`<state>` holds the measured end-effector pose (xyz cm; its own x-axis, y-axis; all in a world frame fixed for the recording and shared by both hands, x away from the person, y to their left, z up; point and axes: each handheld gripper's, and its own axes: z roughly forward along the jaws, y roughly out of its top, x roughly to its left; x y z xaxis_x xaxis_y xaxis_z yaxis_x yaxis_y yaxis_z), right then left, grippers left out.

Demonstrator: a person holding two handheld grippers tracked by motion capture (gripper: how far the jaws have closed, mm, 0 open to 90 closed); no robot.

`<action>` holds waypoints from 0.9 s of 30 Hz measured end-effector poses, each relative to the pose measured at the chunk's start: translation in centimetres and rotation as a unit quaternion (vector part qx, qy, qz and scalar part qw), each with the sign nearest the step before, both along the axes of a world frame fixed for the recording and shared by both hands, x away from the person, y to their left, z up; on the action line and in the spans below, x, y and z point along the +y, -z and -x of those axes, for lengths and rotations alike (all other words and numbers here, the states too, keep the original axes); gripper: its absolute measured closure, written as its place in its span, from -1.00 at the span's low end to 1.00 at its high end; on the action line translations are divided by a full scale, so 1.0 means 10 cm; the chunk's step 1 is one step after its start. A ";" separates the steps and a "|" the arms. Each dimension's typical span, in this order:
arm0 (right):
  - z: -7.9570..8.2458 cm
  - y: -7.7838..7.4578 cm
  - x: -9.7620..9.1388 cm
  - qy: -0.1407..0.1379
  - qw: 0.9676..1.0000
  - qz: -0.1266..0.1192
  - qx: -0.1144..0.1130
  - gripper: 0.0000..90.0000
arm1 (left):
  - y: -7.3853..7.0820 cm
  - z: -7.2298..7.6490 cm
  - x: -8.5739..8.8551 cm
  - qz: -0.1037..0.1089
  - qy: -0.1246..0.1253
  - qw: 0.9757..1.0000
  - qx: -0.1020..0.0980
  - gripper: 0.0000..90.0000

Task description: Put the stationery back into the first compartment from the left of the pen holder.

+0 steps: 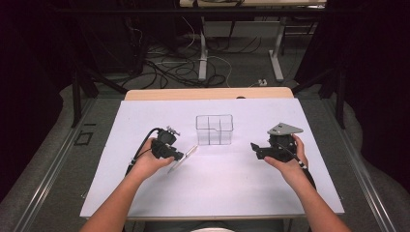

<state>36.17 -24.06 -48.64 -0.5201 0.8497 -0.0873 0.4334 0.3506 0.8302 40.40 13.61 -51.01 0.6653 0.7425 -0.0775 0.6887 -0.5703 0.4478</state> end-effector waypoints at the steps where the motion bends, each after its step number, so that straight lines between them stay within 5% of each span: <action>1: 0.00 0.00 0.00 0.000 1.000 0.000 0.000 -0.63 | 0.01 0.00 0.00 0.001 0.000 1.000 0.003 0.34; 12: 0.00 0.02 0.00 0.002 1.000 -0.003 0.007 -0.62 | 0.09 0.01 -0.05 -0.007 -0.009 0.999 0.037 0.52; 27: 0.00 0.04 0.01 0.003 1.000 -0.004 0.016 -0.64 | 0.17 0.02 -0.11 -0.037 0.009 0.998 0.040 0.64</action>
<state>36.17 -24.01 -49.03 -0.5173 0.8534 -0.0643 0.4614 0.3414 0.8189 40.22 12.53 -52.72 0.6732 0.7355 -0.0757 0.7090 -0.6131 0.3483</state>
